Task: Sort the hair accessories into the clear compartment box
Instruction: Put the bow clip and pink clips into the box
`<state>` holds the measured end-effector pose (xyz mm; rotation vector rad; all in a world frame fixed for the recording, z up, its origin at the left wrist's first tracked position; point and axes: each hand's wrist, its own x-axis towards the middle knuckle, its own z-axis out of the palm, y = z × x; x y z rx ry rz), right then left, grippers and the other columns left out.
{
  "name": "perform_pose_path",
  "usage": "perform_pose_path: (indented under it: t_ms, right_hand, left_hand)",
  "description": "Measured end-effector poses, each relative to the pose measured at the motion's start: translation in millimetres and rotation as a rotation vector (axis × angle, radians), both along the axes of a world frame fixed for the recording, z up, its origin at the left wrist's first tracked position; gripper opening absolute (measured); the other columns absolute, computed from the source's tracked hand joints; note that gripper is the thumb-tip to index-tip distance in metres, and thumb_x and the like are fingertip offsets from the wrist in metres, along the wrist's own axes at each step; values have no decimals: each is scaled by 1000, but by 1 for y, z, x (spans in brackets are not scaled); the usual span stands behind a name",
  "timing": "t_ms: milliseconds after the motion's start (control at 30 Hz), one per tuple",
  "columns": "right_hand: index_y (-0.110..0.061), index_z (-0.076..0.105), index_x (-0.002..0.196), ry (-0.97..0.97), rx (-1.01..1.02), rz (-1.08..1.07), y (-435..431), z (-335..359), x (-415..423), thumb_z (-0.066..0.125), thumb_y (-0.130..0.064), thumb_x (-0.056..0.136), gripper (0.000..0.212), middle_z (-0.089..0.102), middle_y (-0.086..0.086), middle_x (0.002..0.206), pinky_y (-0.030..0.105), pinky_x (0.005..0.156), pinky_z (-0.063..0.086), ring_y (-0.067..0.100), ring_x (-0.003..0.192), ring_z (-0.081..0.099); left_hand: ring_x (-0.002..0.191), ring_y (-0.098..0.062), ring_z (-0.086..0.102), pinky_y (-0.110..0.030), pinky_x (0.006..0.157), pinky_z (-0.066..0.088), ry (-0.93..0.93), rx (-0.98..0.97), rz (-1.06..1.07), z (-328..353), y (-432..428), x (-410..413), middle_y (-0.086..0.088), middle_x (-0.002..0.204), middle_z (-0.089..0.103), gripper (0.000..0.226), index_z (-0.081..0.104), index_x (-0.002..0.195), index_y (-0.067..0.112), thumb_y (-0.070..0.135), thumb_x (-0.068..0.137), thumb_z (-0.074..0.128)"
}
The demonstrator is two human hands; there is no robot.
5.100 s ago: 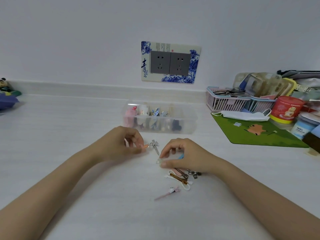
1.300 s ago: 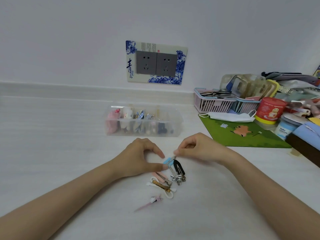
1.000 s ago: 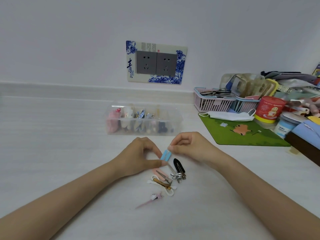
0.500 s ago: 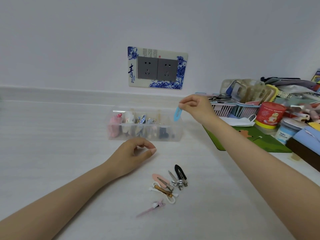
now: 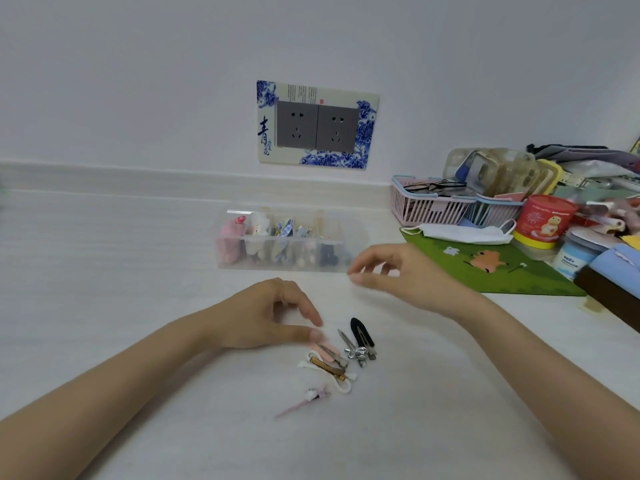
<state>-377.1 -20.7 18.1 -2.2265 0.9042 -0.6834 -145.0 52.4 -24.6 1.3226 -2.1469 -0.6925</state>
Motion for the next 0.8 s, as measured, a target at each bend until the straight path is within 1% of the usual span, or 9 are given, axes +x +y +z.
perform_pose_path:
  t_ms: [67,133,267,367,433,600,667,733,800]
  right_hand:
    - [-23,72,83,34,61,56,15,-7,-4,72,-28,79,6,70,-20,85,22,72,43,-4,75,57]
    - [-25,72,80,61,87,76,23,-12,-5,74,-32,76,8,69,-18,86,23,76,41,0,78,57]
    - [-29,71,79,177,89,177,33,-20,0,78,-37,70,14,63,-15,90,18,81,37,8,90,56]
    - [-32,71,81,211,89,211,37,-24,4,78,-42,69,17,58,-14,90,25,90,40,4,93,54]
    - [-33,70,80,217,84,191,36,-26,5,78,-43,68,17,57,-14,90,29,92,41,3,93,53]
    - [-36,67,80,232,29,121,30,-33,7,77,-47,67,20,55,-15,90,16,81,38,0,90,48]
    - [-36,68,76,207,16,70,26,-34,8,77,-44,68,15,55,-15,90,13,80,37,-1,94,48]
    - [-36,67,71,181,1,37,23,-34,9,77,-39,71,10,55,-15,88,7,79,35,-3,95,48]
    - [-36,66,70,165,-4,37,22,-35,10,77,-36,73,11,56,-14,87,4,75,33,-5,93,48]
  left_hand:
    - [99,-1,55,-19,89,41,-39,-11,-26,1,1,0,19,93,64,22,70,90,39,48,70,75]
    - [99,1,53,-12,89,38,-48,-13,-38,1,2,0,23,93,62,23,70,90,40,47,69,76]
    - [99,1,53,-6,86,33,-57,-10,-47,1,3,0,29,91,59,18,70,85,40,46,69,76]
    - [97,-1,53,-7,85,35,-65,-1,-46,2,4,1,25,89,61,13,70,81,39,44,71,76]
    - [96,0,52,-10,85,36,-82,17,-36,3,4,1,20,88,61,10,69,79,39,42,72,76]
    - [93,-1,51,-17,85,39,-110,30,-10,2,1,3,16,92,61,9,66,77,41,37,75,75]
    - [88,-7,53,-26,83,42,-85,26,20,2,0,5,12,91,62,10,66,74,41,36,75,75]
    - [83,-18,54,-33,77,43,-49,6,67,2,-2,7,8,89,63,11,66,72,39,34,75,75]
    - [82,-22,56,-30,72,43,-6,-13,96,0,-2,7,7,88,65,7,67,76,36,34,76,74]
